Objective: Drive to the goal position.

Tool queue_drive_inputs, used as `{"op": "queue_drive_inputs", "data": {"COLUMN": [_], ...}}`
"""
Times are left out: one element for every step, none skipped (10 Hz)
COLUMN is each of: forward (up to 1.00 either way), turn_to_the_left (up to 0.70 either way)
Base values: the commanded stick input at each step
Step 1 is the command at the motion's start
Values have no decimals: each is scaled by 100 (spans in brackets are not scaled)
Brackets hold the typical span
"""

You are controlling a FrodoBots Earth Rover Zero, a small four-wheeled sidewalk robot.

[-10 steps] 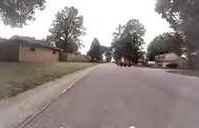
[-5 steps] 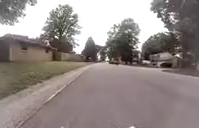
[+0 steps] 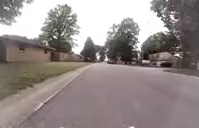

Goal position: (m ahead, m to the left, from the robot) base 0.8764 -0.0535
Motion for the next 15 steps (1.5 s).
{"op": "queue_drive_inputs", "data": {"forward": [70,70,70,70,70,70,70,70,70,70,70,70,70,70,70], "turn_to_the_left": [0,0,0,0,0,0,0,0,0,0,0,0,0,0,0]}}
